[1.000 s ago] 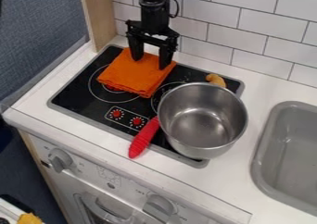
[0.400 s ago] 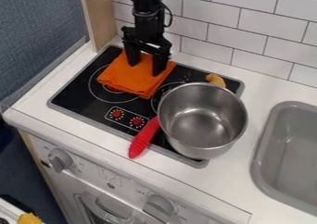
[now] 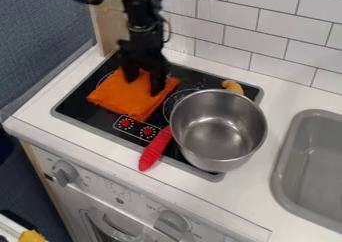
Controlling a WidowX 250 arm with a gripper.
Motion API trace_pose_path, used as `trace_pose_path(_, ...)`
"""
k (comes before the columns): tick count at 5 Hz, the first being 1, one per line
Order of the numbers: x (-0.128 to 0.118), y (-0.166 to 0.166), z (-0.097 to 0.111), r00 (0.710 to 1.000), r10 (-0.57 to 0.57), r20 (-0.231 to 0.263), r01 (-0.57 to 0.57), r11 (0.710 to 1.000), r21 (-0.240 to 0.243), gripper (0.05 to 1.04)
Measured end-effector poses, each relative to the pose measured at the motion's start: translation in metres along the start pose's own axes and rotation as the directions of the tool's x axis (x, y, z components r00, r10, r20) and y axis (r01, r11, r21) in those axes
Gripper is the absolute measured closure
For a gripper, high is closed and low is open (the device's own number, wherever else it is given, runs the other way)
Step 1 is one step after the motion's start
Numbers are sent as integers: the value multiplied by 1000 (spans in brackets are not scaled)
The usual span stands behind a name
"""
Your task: Moved the orange cloth to the bottom left burner
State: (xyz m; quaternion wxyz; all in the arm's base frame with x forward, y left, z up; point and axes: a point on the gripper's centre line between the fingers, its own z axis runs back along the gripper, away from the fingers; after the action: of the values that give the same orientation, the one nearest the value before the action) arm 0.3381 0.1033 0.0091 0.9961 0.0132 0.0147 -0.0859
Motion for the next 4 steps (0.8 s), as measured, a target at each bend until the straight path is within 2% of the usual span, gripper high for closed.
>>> trace_pose_path(2,-56,13,3,999,-41,-27,40,998,-45,82)
trace_pose_path(4,-69,17,3,999,-13,-39,11,999,-39,83)
